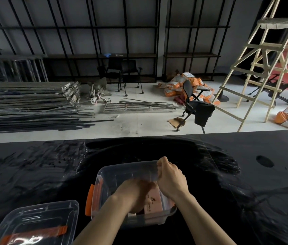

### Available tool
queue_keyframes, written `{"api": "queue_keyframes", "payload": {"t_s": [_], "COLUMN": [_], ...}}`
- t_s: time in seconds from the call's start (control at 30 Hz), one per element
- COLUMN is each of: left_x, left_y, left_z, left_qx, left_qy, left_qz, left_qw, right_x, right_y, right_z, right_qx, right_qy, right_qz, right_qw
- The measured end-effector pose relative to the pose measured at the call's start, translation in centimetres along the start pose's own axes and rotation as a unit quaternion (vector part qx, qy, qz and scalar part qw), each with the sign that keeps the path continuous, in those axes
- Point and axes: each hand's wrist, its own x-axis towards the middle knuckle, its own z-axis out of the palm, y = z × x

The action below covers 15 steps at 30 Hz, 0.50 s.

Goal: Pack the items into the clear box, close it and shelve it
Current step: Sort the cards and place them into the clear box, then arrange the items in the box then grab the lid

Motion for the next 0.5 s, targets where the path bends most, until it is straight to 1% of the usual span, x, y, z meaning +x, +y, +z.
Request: {"api": "queue_keyframes", "payload": {"t_s": [0.07, 0.2, 0.27, 0.37, 0.5], "left_x": [-2.8, -3.9, -4.5, -4.9, -5.2], "left_y": [-2.4, -3.4, -3.4, -4.0, -3.9], "left_z": [0.1, 0.2, 0.0, 0.1, 0.3], "left_qx": [-0.006, 0.044, 0.061, 0.037, 0.062], "left_qy": [0.067, 0.064, 0.094, 0.162, 0.188], "left_qz": [-0.024, -0.036, -0.035, -0.023, -0.03], "left_qw": [0.997, 0.996, 0.993, 0.986, 0.98], "right_x": [-0.7, -0.9, -1.0, -1.0, -0.8], "right_y": [-1.9, -0.5, 0.4, 1.3, 2.8], "right_z": [0.7, 0.3, 0.3, 0.0, -0.5], "right_qx": [-0.008, -0.014, -0.018, -0.022, -0.026], "right_qy": [0.0, 0.012, 0.018, 0.02, 0.022], "right_qz": [-0.022, -0.009, -0.001, 0.011, 0.032], "right_qw": [1.0, 1.0, 1.0, 0.999, 0.999]}}
